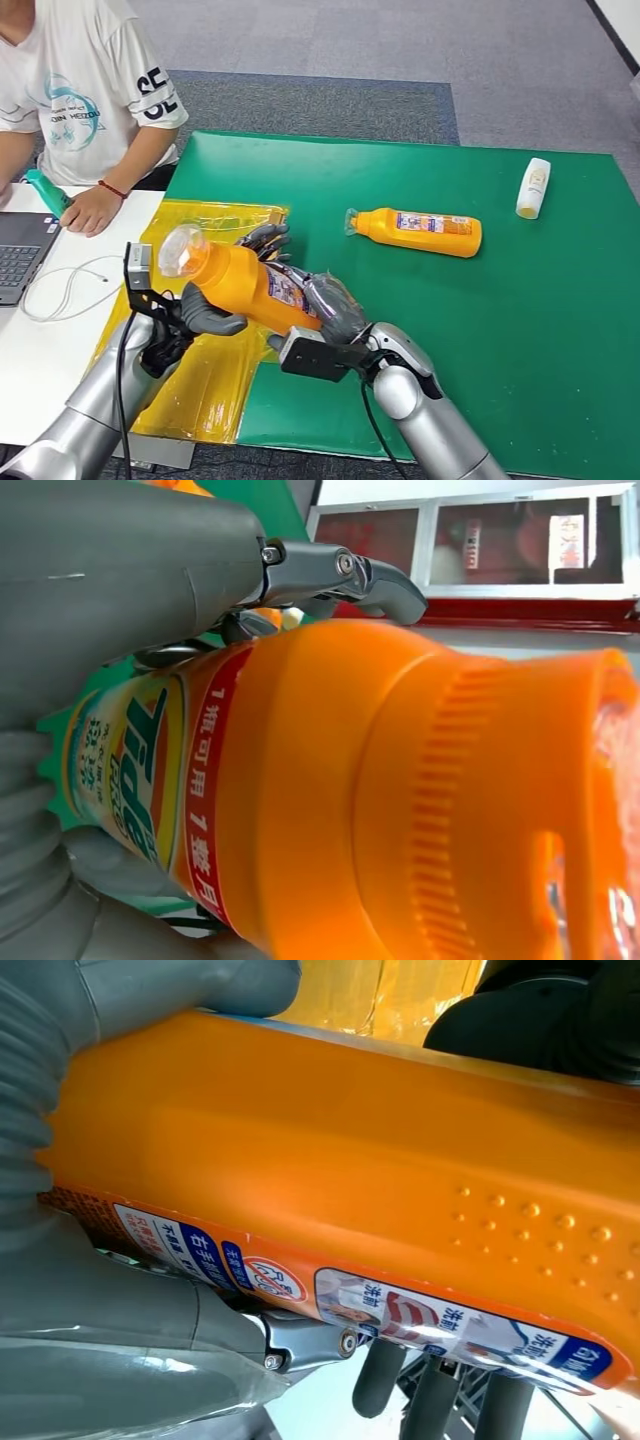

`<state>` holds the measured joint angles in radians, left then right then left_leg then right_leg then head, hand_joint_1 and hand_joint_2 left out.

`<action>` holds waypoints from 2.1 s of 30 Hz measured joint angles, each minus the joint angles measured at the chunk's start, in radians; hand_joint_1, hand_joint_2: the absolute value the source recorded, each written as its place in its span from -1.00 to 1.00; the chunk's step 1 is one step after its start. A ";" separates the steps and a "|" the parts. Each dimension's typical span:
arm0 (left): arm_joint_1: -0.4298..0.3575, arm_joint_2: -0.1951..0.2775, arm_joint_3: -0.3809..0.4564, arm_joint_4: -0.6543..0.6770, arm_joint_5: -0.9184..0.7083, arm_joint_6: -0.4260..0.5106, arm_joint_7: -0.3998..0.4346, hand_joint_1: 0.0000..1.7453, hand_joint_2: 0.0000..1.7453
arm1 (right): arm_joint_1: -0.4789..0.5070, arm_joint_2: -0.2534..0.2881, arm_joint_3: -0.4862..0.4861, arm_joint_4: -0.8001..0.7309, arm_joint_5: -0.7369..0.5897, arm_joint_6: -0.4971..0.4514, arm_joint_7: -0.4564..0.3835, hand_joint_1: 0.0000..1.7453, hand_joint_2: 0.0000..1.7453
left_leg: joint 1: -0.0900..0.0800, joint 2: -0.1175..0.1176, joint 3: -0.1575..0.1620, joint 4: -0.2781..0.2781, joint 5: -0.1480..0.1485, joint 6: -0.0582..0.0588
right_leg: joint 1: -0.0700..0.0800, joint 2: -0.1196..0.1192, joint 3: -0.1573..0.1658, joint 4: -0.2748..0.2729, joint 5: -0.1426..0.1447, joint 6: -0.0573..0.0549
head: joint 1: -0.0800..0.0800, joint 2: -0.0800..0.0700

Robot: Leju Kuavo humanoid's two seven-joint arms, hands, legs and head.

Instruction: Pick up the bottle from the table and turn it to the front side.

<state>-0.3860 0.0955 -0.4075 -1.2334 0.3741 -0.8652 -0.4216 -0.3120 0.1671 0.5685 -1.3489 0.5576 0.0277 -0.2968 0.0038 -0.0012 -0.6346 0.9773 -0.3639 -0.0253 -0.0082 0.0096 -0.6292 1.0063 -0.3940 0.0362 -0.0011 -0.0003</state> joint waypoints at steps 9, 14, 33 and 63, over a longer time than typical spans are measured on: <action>-0.008 0.013 -0.036 0.000 -0.002 0.048 -0.009 -1.00 1.00 | 0.000 0.000 0.000 0.007 0.044 -0.032 0.012 1.00 1.00 | 0.000 0.000 0.000 0.000 0.000 0.000 | 0.000 0.000 0.000 0.000 0.000 0.000 | 0.000 0.000; -0.007 0.010 -0.040 0.000 -0.025 0.084 -0.018 -0.92 1.00 | 0.002 0.003 0.000 0.007 0.087 -0.059 0.026 1.00 1.00 | 0.000 0.000 0.000 0.000 0.000 0.000 | 0.000 0.000 0.000 0.000 0.000 0.000 | 0.000 0.000; 0.033 -0.043 -0.015 -0.030 -0.160 0.226 -0.043 1.00 1.00 | 0.030 0.007 -0.021 0.007 0.127 -0.077 0.045 1.00 1.00 | 0.000 0.000 0.000 0.000 0.000 0.000 | 0.000 0.000 0.000 0.000 0.000 0.000 | 0.000 0.000; 0.168 -0.062 0.013 -0.211 -0.444 0.382 -0.106 1.00 1.00 | 0.069 0.013 -0.117 0.001 -0.123 0.041 -0.009 -1.00 1.00 | 0.000 0.000 0.000 0.000 0.000 0.000 | 0.000 0.000 -0.001 0.000 0.000 0.000 | 0.000 0.000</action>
<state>-0.2179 0.0337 -0.3948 -1.4442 -0.0703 -0.4836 -0.5279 -0.2430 0.1803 0.4514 -1.3476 0.4341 0.0691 -0.3061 0.0039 -0.0012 -0.6348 0.9773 -0.3640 -0.0254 -0.0082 0.0096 -0.6298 1.0062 -0.3941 0.0361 -0.0011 -0.0003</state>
